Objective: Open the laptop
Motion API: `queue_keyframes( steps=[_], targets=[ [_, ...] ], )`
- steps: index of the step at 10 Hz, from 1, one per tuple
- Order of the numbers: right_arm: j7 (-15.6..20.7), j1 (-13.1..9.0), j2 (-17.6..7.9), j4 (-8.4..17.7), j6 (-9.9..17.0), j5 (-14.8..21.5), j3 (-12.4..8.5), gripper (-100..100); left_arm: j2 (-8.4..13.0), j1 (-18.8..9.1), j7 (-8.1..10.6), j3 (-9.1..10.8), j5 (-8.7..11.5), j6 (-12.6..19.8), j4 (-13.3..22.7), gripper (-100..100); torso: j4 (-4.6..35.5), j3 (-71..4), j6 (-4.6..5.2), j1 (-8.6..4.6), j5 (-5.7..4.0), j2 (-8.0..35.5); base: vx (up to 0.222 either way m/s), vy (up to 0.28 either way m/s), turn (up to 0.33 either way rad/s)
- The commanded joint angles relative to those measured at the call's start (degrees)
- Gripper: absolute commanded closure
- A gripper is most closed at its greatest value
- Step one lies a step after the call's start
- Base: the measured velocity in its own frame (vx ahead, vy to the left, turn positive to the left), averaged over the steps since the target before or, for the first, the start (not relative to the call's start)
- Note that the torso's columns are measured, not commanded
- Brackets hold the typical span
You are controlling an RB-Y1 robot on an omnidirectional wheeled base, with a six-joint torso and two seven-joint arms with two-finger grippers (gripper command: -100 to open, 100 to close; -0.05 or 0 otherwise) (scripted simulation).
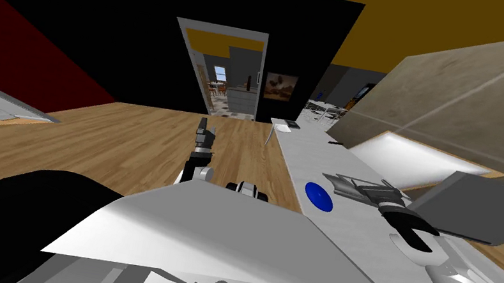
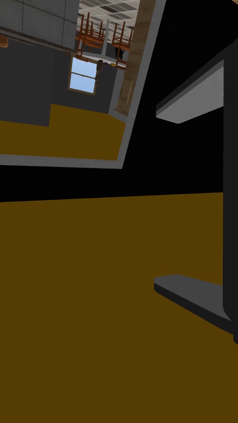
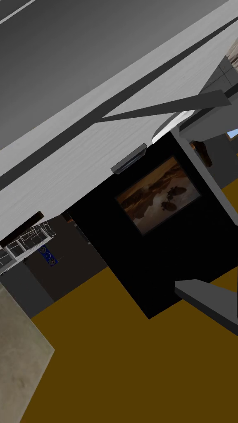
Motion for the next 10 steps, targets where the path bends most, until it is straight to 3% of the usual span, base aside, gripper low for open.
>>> queue_keyframes(
  steps=[1, 3, 4, 7, 10],
  targets=[
    [2.14, -1.21, -1.04, 2.11, -2.59, -1.59, 0.6, -100, 0.0, 0.01, 0.0, 0.0, 0.0, 0.0, 0.0, 0, 0.01, 0.04, 0.14, 0.21, 0.05, 0.05, -0.244, -0.056, 0.106],
    [4.34, -2.83, -2.89, 4.1, -5.62, -3.69, 1.33, -100, -0.01, 0.0, 0.0, -0.01, 0.0, 0.0, 0.0, 0, 0.14, 0.15, -0.24, 0.49, 0.24, 0.26, -0.305, -0.038, 0.206],
    [4.34, -2.83, -2.89, 4.1, -5.65, -3.69, 1.33, -100, -0.01, -0.01, 0.0, -0.01, 0.0, 0.0, 0.0, 0, 0.15, 0.04, -0.35, 0.55, 0.38, 0.13, -0.213, -0.05, 0.092],
    [7.27, -5.1, -5.71, 6.91, -9.89, -6.74, 2.38, -100, -0.01, 0.0, 0.0, 0.0, 0.0, 0.0, 0.0, 0, 0.01, -0.21, -0.49, 0.45, 0.29, -0.25, -0.249, -0.055, 0.18],
    [8.95, -6.4, -7.27, 8.55, -12.29, -8.49, 2.98, -100, 0.0, 0.01, 0.0, 0.0, 0.0, 0.0, 0.0, 0, -0.02, -0.24, -0.5, 0.32, 0.24, -0.32, -0.238, -0.027, 0.108]
  ],
)
